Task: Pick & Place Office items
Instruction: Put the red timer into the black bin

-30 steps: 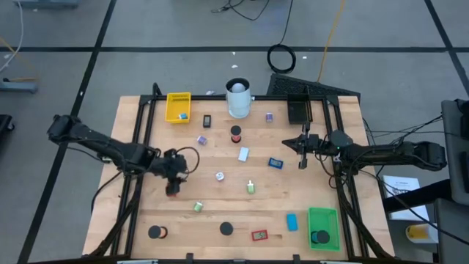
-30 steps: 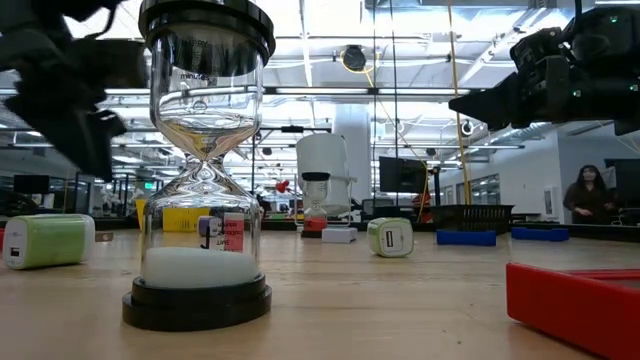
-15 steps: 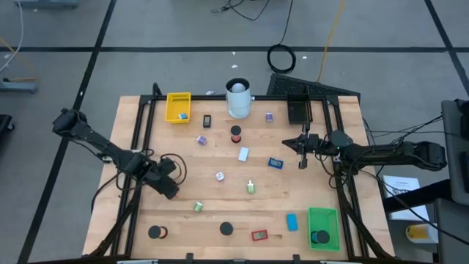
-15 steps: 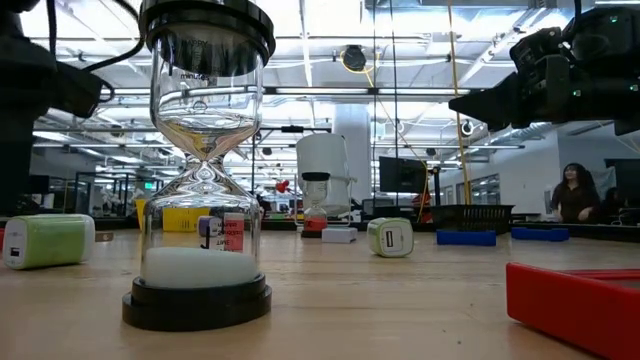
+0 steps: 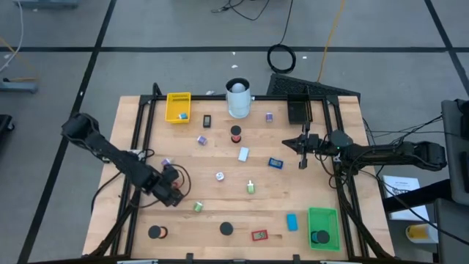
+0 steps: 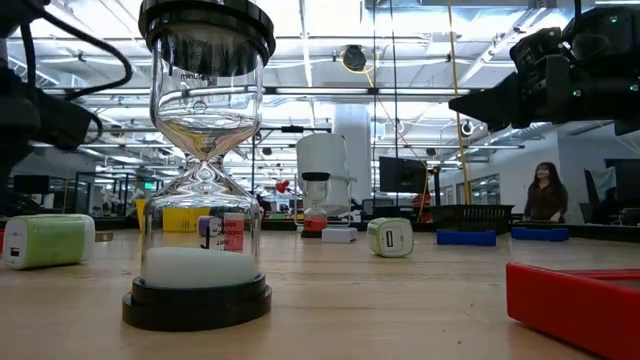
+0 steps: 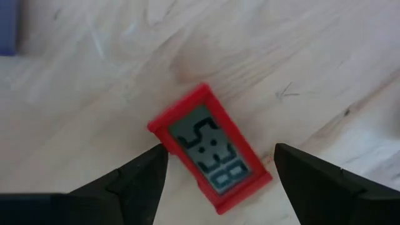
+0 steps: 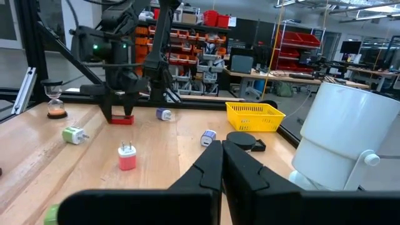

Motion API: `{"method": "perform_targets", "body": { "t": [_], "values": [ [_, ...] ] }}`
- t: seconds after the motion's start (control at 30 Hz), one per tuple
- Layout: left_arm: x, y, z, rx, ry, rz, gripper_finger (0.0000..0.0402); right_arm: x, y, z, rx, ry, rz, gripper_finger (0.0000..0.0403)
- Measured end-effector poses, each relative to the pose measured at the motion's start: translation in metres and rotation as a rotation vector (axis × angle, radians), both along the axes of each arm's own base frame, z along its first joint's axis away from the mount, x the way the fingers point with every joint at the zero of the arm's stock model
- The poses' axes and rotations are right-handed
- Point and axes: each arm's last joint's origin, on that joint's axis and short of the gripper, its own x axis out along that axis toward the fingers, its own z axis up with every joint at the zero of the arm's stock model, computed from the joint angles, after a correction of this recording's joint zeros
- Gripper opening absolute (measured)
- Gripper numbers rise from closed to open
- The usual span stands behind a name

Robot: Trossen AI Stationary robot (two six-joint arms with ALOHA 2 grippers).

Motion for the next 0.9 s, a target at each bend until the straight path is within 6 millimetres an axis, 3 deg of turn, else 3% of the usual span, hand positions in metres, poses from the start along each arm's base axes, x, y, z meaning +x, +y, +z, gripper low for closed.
{"method": "perform_targets", "body": {
  "t": [0.2,0.57,0.77,0.9],
  "values": [
    [0.0005,-0.0018,-0.0029,-0.018,0.042,-0.059,0.0288,0.0,0.0,0.0,0.0,0.0,0.0,0.0],
    [-0.0048,-0.0016,-0.0038,-0.014,0.099,-0.187,0.016,0.0,0.0,0.0004,-0.001,-0.004,0.0,0.0],
    [-0.0049,-0.0007,-0.0027,0.027,0.074,-0.284,0.0162,0.0,0.0,0.0004,-0.001,-0.004,0.0,0.0],
    [-0.0045,0.0037,0.0014,0.15,-0.007,-0.369,0.0169,0.0,0.0,0.0007,0.006,-0.008,0.001,0.0]
  ]
}}
